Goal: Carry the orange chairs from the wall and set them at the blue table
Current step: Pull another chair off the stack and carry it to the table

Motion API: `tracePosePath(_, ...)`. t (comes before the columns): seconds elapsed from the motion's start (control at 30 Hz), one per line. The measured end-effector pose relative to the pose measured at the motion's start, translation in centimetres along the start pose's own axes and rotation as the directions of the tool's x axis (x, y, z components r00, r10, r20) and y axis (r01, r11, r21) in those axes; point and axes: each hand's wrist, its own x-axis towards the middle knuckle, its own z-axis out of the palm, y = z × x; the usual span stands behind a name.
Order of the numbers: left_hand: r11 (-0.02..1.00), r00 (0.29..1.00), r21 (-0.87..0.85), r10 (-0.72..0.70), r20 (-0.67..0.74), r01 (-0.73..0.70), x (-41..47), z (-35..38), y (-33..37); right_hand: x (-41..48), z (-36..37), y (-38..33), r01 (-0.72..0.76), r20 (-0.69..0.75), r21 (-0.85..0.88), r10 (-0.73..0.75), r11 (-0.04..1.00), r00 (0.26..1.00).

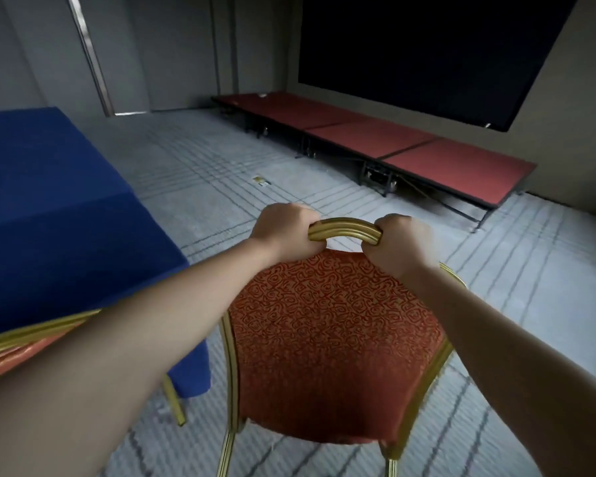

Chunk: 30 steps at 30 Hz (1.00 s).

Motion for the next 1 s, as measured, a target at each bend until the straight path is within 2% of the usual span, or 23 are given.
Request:
tracePosePath(0.1, 0.998, 0.998, 0.028, -0.050, -0.023, 0.051, 8.7, 3.3, -4.3, 10.6, 4.1, 2.4, 0.045, -0.004, 0.032, -0.045, 0.998, 0.999)
tracePosePath(0.2, 0.983, 0.985, 0.075, -0.162, -0.060, 0.167, 15.9, 7.0, -9.7, 20.9, 8.8, 3.5, 0.148, -0.011, 0.057, -0.148, 0.987, 0.989)
tracePosePath(0.4, 0.913, 0.919, 0.130, -0.372, -0.131, 0.387, 28.2, 12.0, -21.0, 41.4, 16.9, 2.8, 0.368, 0.013, 0.121, -0.372, 0.922, 0.928)
tracePosePath(0.5, 0.863, 0.874, 0.170, -0.442, -0.204, 0.476, 34.0, 13.8, -27.1, 51.2, 20.7, 1.2, 0.462, 0.011, 0.148, -0.469, 0.874, 0.883)
tracePosePath(0.63, 0.805, 0.836, 0.231, -0.504, -0.220, 0.546, 41.3, 16.9, -36.1, 63.4, 27.2, -1.2, 0.550, -0.018, 0.162, -0.555, 0.819, 0.832)
tracePosePath(0.8, 0.752, 0.794, 0.257, -0.584, -0.167, 0.607, 49.8, 18.6, -47.9, 78.4, 34.9, -6.1, 0.622, -0.003, 0.195, -0.634, 0.758, 0.774)
tracePosePath(1.0, 0.631, 0.711, 0.338, -0.665, -0.229, 0.699, 58.6, 18.5, -61.5, 94.7, 41.4, -14.2, 0.723, -0.035, 0.272, -0.744, 0.635, 0.667)
